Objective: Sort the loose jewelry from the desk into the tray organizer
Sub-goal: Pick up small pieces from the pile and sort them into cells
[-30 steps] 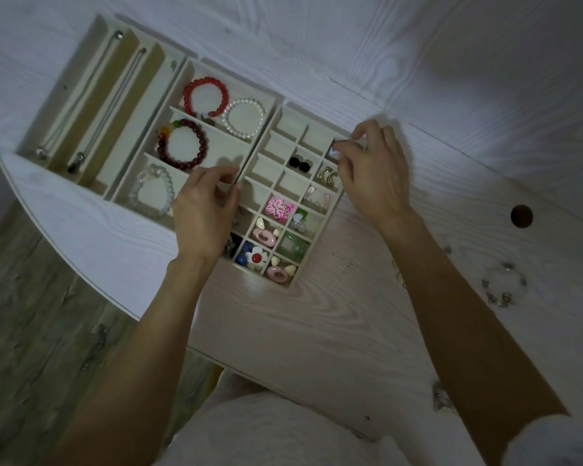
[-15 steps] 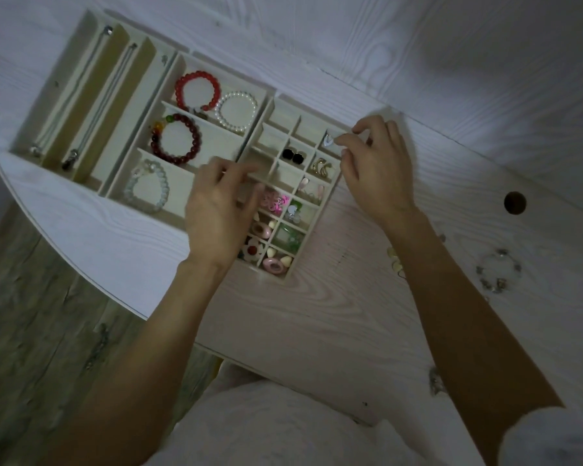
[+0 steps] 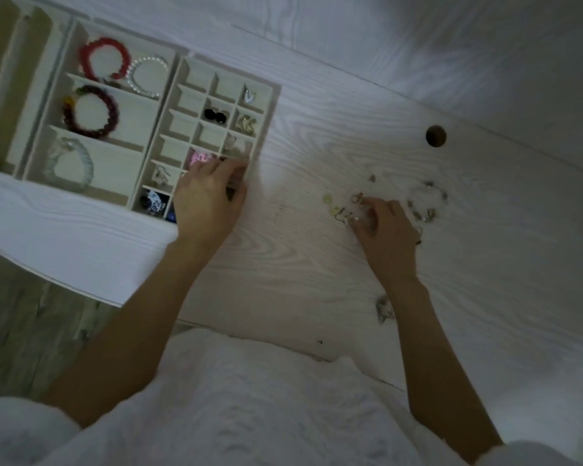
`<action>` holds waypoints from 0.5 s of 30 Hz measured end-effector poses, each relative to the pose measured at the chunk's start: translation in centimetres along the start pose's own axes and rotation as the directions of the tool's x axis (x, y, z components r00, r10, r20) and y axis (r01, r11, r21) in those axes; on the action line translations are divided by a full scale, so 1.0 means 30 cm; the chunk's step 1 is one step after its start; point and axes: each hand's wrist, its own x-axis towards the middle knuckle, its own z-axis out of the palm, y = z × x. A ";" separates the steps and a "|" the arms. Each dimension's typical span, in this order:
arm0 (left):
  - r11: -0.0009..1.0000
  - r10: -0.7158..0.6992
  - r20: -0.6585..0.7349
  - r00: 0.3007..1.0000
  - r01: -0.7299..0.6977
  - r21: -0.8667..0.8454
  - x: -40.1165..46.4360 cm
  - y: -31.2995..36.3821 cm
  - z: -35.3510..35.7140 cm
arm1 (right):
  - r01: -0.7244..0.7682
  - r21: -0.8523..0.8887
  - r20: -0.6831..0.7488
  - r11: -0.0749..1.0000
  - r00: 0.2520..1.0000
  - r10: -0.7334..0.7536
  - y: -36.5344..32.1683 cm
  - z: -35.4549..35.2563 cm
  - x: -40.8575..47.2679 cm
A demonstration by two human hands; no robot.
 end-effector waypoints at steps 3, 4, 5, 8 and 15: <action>1.000 -0.010 -0.014 1.000 0.009 -0.002 -0.001 0.014 0.010 | 0.002 0.065 -0.041 0.998 0.999 0.001 0.002 0.001 -0.007; 1.000 -0.016 -0.020 1.000 0.016 -0.006 0.001 0.011 0.010 | -0.001 0.076 -0.058 0.997 0.998 0.005 0.002 -0.003 0.002; 1.000 -0.017 -0.019 1.000 0.017 -0.008 0.001 0.014 0.012 | -0.003 0.071 -0.080 0.997 0.997 0.009 0.009 -0.015 0.008; 1.000 -0.024 -0.023 0.999 0.024 -0.010 -0.002 0.016 0.017 | 0.012 -0.007 -0.119 1.000 0.993 -0.013 0.026 -0.039 0.056; 0.999 -0.041 -0.018 0.999 0.040 -0.026 0.000 0.024 0.012 | 0.014 -0.080 0.007 0.997 1.000 -0.013 0.012 -0.015 0.111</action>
